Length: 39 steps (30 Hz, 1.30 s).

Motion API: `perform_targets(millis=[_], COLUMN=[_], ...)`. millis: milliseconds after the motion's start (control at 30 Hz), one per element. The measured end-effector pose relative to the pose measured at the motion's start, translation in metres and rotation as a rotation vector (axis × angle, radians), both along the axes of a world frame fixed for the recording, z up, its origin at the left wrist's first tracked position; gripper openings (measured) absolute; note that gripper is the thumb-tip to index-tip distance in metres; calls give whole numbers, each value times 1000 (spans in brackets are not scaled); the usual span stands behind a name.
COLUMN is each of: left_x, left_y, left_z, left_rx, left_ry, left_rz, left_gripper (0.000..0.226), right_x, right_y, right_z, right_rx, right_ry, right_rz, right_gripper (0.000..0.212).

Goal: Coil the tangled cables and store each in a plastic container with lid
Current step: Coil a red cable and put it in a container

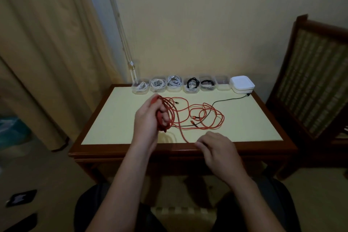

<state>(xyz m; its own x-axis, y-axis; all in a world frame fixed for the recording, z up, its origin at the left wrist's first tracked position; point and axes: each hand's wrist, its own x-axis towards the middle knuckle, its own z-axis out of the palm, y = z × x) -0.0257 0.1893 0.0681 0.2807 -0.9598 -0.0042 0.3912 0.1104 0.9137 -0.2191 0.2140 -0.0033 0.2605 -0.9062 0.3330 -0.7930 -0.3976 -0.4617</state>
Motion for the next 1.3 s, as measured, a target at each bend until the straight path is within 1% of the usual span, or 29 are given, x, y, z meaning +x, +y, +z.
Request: perform_targets(millis=[67,200,267,333,367,400,433,467,500,567,600,667,733,767,833,933,1000,1067,1233,1300], left_x=[-7,-17,-21,-23,-24,-24,-24,-23,-22,-19,-17,-14,-13,-15,-18,-22,-22,-22,-23,-24], left_y=[3,10,13,15,16,16,16,16,16,16,17,17,17,16,16,17,18,18,19,18], left_z=[-5,-9,-9,-8,-7,-8,-7,-7,-6,-5,-5,-5,-5,-5,-5,-7,-7,-6,-8,-9], left_rx=[18,4,23,62,89,117,140,148,142,121,109,99,105,102,79,21,-14,-23,-54,-37], left_ry=[-157,-367,-407,-432,-438,-404,-327,-231,-140,-26,4,60,120,134,80,-174,-264,-273,-245,-249], left_rz=[-38,-175,-254,-352,-408,-459,-498,-526,-547,-595,-625,-678,-700,-697,-655,-540,-520,-542,-576,-562], left_gripper=[39,43,42,36,32,29,27,30,37,47,46,41,45,47,46,41,37,34,39,35], right_x=[7,11,11,11,10,10,11,11,11,10,8,8,9,10,12,13,14,13,11,11], right_y=[0,0,-2,-4,-5,-6,-7,-8,-8,-10,-11,-10,-7,-6,-6,-8,-11,-12,-14,-14], right_z=[10,26,32,36,36,37,36,35,34,32,32,35,40,43,45,45,42,39,40,39], right_rx=[-30,-67,-105,-133,-139,-137,-131,-119,-107,-97,-95,-59,28,61,66,38,38,50,98,116], right_ry=[-28,-233,-304,-369,-400,-434,-466,-494,-515,-515,-502,-506,-569,-602,-621,-590,-586,-588,-614,-630], right_rz=[72,137,131,125,110,84,48,6,-38,-98,-92,-15,70,97,109,56,38,44,73,73], right_gripper=[15,25,24,18,16,17,19,22,25,32,37,44,44,40,33,36,39,42,50,49])
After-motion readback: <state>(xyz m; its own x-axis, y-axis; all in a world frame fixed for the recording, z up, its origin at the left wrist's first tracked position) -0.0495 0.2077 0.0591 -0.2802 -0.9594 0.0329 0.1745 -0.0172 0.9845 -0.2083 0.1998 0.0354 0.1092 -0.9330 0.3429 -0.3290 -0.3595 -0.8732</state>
